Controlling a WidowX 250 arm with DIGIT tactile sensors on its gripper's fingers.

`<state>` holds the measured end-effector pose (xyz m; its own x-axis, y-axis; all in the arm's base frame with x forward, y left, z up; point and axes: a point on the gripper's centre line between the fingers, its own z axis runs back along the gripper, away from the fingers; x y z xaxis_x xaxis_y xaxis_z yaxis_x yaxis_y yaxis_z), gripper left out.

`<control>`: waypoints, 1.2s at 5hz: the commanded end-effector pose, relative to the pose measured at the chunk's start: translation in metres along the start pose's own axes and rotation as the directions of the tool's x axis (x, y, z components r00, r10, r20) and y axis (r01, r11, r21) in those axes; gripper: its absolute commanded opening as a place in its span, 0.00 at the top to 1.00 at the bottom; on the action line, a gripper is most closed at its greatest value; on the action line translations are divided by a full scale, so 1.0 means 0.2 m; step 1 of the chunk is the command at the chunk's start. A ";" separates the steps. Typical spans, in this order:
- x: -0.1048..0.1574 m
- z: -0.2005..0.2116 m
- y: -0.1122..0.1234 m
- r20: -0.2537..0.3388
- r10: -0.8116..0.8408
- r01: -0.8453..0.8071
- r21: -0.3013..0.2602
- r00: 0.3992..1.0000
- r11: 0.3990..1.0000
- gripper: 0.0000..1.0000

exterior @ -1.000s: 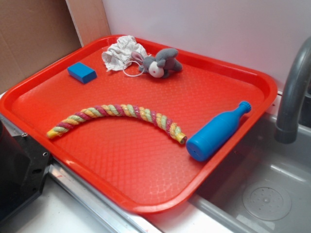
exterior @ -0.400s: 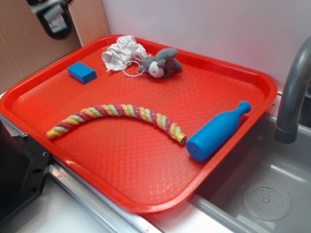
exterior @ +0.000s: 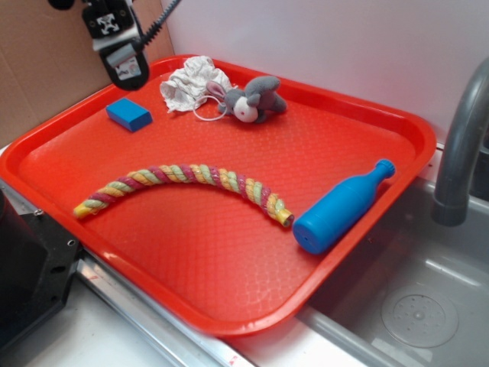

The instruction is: Grab the multicolored rope.

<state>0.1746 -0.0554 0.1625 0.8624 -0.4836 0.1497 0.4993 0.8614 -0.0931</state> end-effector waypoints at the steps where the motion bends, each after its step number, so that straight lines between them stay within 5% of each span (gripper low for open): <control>1: 0.02 0.02 -0.01 0.013 -0.008 0.008 0.008 1.000 1.000 0.00; 2: 0.04 -0.18 0.00 -0.009 -0.217 0.217 0.024 0.976 0.976 0.00; 4: 0.05 -0.46 0.14 -0.068 -0.287 0.289 0.032 0.956 0.957 0.00; 5: 0.05 -0.53 0.15 -0.146 -0.262 0.275 0.083 0.954 0.958 0.00; 6: 0.08 -0.62 0.15 -0.158 -0.302 0.317 0.078 0.940 0.945 0.00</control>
<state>0.2080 -0.0522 0.0329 0.6777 -0.7352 -0.0161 0.7354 0.6776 0.0084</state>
